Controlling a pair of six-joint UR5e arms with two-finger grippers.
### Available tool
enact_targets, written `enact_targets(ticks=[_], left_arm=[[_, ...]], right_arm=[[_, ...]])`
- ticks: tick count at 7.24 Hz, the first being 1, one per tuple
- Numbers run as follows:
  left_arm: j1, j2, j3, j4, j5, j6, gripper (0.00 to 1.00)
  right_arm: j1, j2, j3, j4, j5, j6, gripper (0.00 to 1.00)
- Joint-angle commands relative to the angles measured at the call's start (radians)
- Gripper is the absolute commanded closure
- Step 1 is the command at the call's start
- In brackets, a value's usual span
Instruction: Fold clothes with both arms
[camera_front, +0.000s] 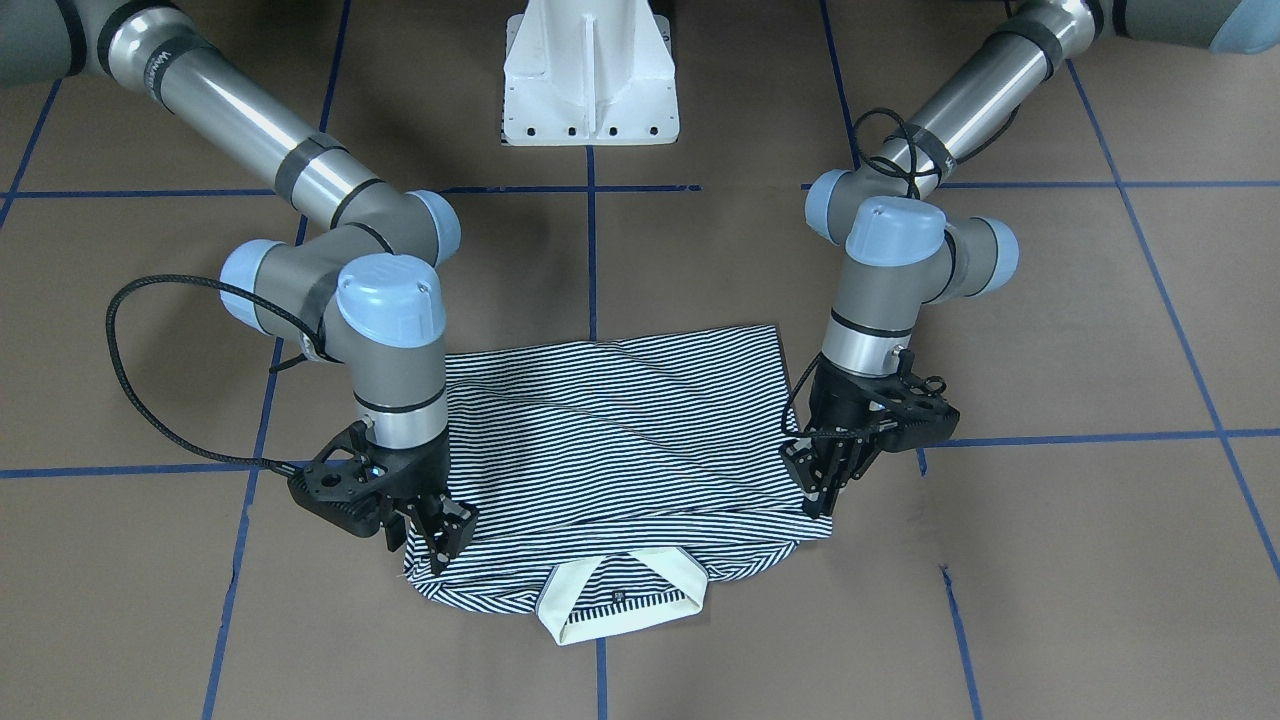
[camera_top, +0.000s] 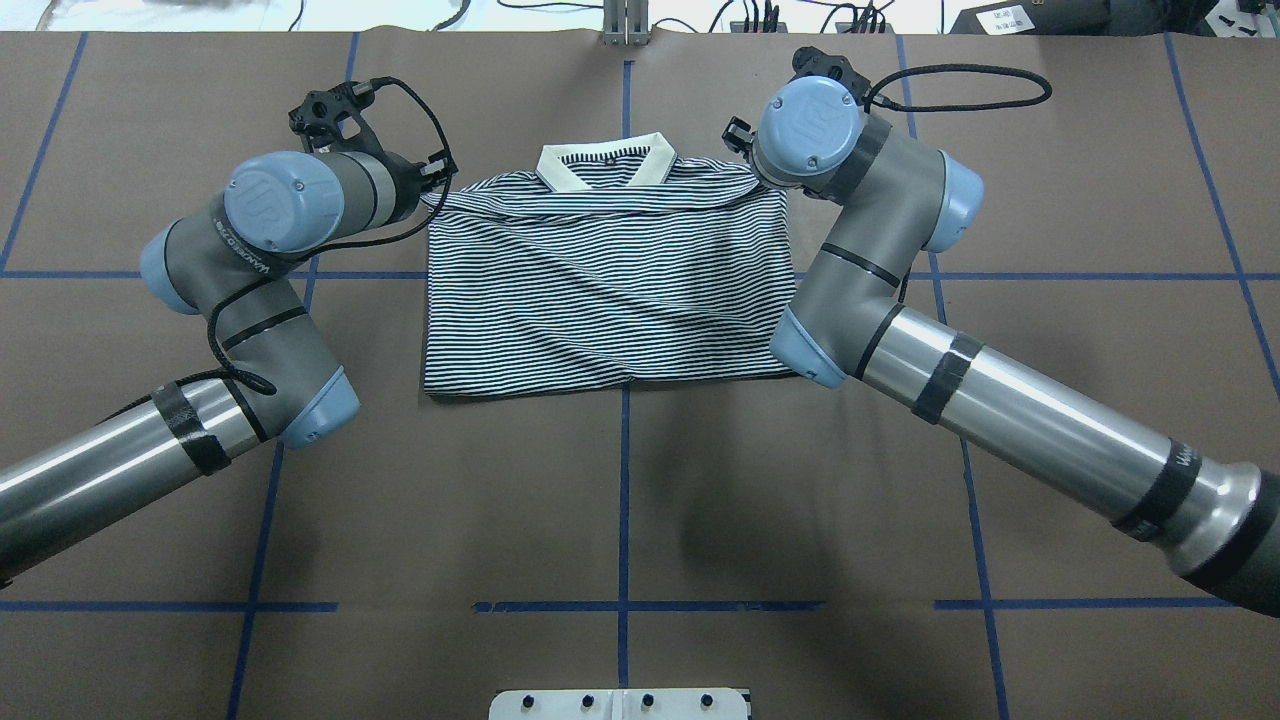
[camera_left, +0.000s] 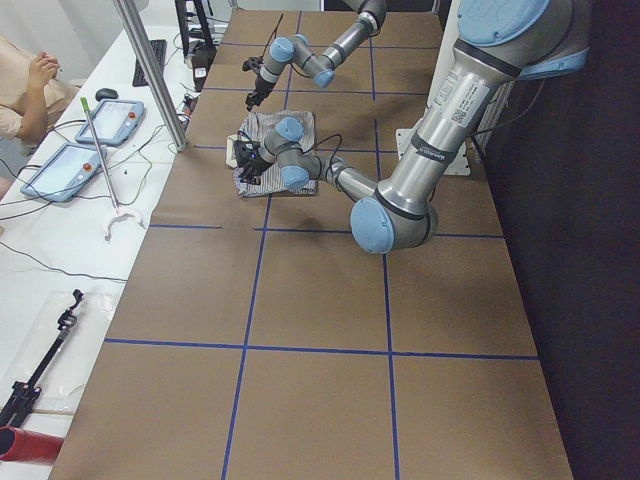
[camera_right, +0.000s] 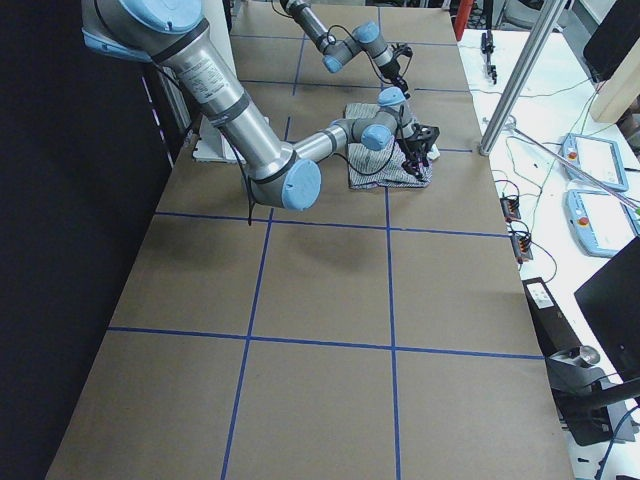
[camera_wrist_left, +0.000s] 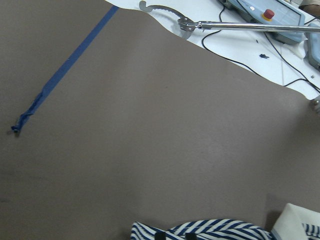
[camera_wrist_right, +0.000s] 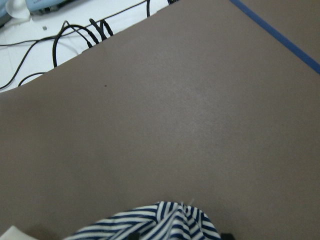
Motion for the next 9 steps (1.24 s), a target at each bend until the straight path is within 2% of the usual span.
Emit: enact_targets(ticks=[1,2,3,5,9], left_arm=[[-0.001,0.026,-0.056,-0.014,-0.004,-0.001,0.75],[-0.001,0.024,-0.058,-0.014,-0.004,-0.004,0.75],[-0.001,0.027,-0.056,-0.014,-0.002,-0.004,0.75],[-0.001,0.035,-0.058,-0.01,0.005,-0.004,0.75],[-0.001,0.044,-0.058,-0.01,0.007,-0.004,0.75]], right_arm=[[-0.044,-0.222,0.311,-0.036,0.042,0.018,0.34],[-0.108,-0.337,0.483,-0.085,0.039,0.058,0.33],[-0.138,-0.37,0.522,-0.087,0.033,0.114,0.31],[-0.19,-0.388,0.527,-0.088,0.007,0.17,0.31],[-0.21,-0.386,0.48,-0.081,0.003,0.17,0.31]])
